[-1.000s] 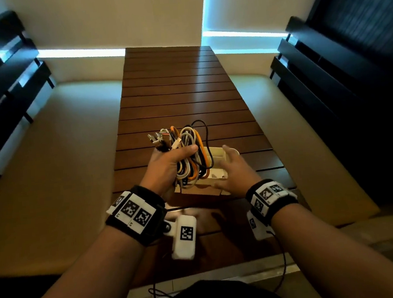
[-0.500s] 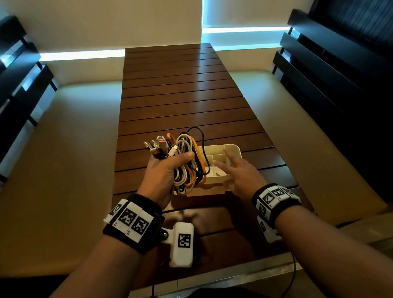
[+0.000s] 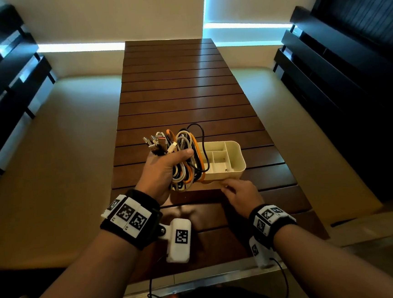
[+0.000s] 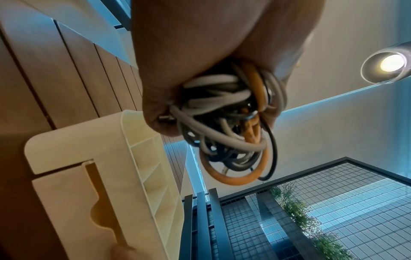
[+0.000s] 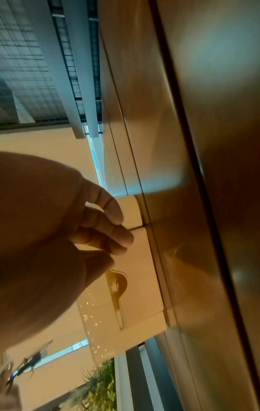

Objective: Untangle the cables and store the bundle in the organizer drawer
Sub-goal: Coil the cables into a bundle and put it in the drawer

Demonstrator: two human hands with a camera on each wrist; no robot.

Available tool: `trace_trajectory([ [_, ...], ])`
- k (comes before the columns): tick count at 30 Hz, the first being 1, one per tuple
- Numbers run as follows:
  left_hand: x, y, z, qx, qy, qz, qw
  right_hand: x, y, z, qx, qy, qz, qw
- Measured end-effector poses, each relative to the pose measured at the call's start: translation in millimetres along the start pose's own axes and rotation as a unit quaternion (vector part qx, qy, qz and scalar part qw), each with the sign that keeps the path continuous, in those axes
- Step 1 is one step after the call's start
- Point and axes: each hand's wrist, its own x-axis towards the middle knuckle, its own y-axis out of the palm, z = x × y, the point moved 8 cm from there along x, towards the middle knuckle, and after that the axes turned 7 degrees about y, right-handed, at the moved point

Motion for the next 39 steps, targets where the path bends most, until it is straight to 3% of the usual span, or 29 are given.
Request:
trace_trajectory([
  [3, -2, -1, -1, 0.005, 0.001, 0.015, 1.0, 5, -3, 2, 0.011, 0.016, -0.011, 1.0],
  [11, -5, -9, 0, 0.016, -0.003, 0.017, 1.0, 9, 2, -4, 0.015, 0.076, 0.043, 0.996],
  [18, -3, -11, 4, 0.021, -0.006, 0.012, 1.0, -1, -5, -3, 0.005, 0.042, 0.061, 0.997],
  [28, 2, -14, 17, 0.06, -0.005, 0.006, 0.998, -13, 8, -10, -0.012, 0.047, 0.099, 0.994],
  [33, 6, -12, 27, 0.128, 0.015, 0.035, 0.991, -23, 11, -20, -0.023, 0.043, 0.109, 0.993],
  [39, 18, 9, 70, 0.319, 0.008, 0.074, 0.945, -19, 12, -21, -0.054, 0.052, 0.124, 0.989],
])
